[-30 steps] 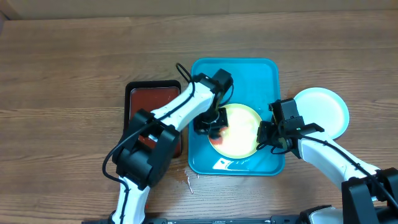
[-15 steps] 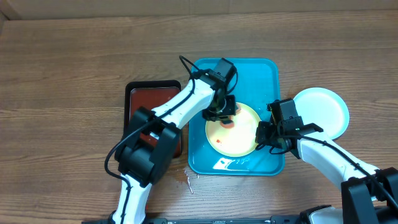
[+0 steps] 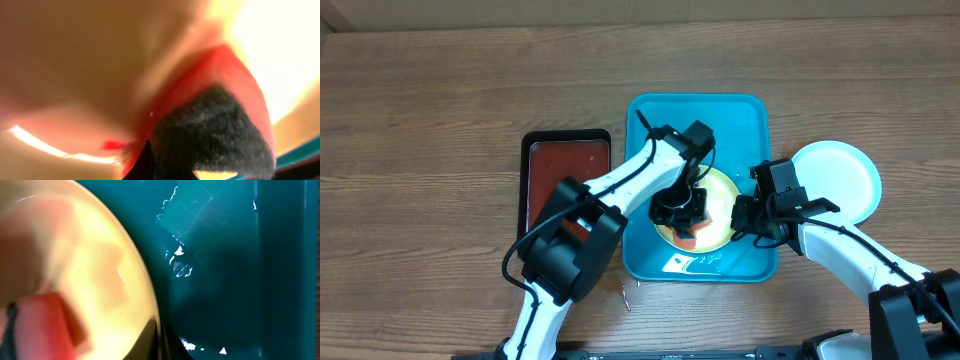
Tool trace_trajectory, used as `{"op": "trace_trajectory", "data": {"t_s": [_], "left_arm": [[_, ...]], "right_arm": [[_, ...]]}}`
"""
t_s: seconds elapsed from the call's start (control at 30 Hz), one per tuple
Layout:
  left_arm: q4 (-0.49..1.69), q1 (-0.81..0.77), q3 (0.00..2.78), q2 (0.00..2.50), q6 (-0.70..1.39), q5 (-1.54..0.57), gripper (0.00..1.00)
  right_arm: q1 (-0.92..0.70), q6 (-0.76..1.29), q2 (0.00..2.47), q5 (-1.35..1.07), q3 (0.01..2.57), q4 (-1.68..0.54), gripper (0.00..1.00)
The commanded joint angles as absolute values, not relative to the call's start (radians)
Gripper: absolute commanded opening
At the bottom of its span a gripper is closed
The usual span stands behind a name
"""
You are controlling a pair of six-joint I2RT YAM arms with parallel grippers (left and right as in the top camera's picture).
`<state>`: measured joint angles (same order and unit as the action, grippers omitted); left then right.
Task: Clean dirty plates on tray and stack at the side
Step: 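Scrub the yellow plate with the sponge while the right gripper holds it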
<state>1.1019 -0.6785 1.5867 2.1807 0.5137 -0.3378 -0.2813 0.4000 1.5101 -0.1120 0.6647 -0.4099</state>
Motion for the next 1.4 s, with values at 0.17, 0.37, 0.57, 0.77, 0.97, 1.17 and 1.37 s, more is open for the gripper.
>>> {"op": "trace_trajectory", "data": {"t_s": [0.17,0.37,0.57,0.77,0.97,1.17,1.37], "left_arm": [[1.174,-0.663,1.592,2.199,0.471,0.059,0.04],[1.151,-0.649,1.599,2.199,0.469,0.246,0.04],[1.148,-0.607,1.684,2.199,0.463,0.279,0.04],[1.045,-0.575,1.73,2.199,0.393,0.173,0.04],[0.989,-0.585,1.729,2.204,0.352,-0.139,0.04],[0.989,-0.618,1.729,2.204,0.352,-0.231,0.04],[0.966,-0.678,1.728,2.204,0.352,-0.225,0.04]], "right_arm": [[-0.275,0.394,1.517,-0.073,0.659,-0.421,0.04],[-0.275,0.393,1.517,-0.073,0.659,-0.421,0.04],[-0.275,0.393,1.517,-0.072,0.659,-0.427,0.04],[-0.275,0.393,1.517,-0.072,0.659,-0.43,0.04],[-0.275,0.393,1.517,-0.072,0.659,-0.432,0.04],[-0.275,0.393,1.517,-0.072,0.659,-0.432,0.04],[-0.275,0.393,1.517,-0.072,0.659,-0.43,0.04]]}}
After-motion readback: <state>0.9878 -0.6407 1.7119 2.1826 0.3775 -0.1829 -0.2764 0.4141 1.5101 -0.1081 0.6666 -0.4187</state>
